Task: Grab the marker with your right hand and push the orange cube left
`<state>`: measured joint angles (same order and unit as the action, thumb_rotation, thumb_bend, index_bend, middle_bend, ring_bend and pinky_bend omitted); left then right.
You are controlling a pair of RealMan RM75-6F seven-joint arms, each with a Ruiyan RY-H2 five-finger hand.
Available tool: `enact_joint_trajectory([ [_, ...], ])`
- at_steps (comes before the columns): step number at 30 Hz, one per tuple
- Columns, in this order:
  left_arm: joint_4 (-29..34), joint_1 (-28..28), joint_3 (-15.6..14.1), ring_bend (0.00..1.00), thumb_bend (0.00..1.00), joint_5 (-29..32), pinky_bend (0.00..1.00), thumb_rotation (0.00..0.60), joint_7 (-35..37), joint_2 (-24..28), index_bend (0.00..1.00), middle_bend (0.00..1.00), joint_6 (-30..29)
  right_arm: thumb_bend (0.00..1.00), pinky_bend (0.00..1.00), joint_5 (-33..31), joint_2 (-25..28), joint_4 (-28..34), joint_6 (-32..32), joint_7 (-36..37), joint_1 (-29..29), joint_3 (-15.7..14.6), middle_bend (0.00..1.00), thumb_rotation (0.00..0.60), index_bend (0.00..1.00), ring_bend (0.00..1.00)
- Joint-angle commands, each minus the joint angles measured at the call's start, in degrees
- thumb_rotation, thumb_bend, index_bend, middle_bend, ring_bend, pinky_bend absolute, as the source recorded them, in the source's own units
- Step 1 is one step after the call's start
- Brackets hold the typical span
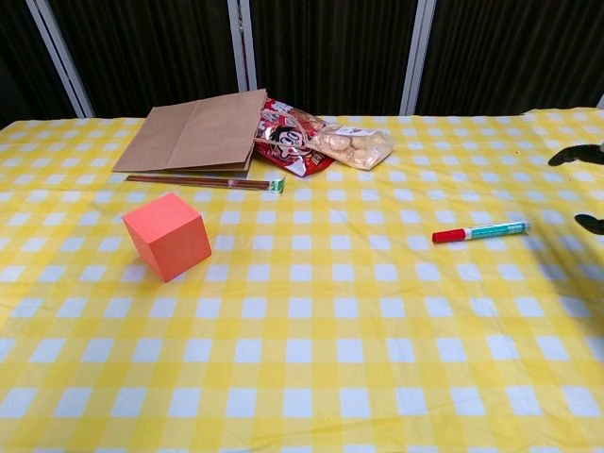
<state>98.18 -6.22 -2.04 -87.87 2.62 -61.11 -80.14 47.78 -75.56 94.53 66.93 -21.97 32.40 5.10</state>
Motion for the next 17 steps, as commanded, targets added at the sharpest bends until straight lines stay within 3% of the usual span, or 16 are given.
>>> enact_joint_trajectory([
  [1,-0.35,0.15,0.05,0.0,0.0,-0.2,0.0,0.6,-0.33,-0.16,0.0,0.0,-0.39,0.5,0.0,13.54,8.07,6.5,9.67,7.18,-8.85,-5.95,0.03,0.6,0.03,0.0],
  [9,-1.91,0.86,0.59,0.0,0.0,-1.79,0.0,0.6,-2.9,-1.9,0.0,0.0,-3.36,0.43,0.0,28.84,14.9,7.53,22.46,16.34,-21.17,-14.26,0.0,0.6,0.0,0.0],
  [14,-3.23,1.29,1.13,0.0,0.0,-2.16,0.0,0.6,-3.98,-3.22,0.0,0.0,-4.99,0.43,0.0,33.16,15.07,3.48,28.07,20.3,-26.94,-16.22,0.0,0.6,0.0,0.0],
  [17,-3.41,1.36,1.19,0.0,0.0,-2.19,0.0,0.6,-4.27,-3.55,0.0,0.0,-5.17,0.43,0.0,34.14,15.07,2.53,28.57,22.26,-28.11,-15.81,0.0,0.6,0.0,0.0],
])
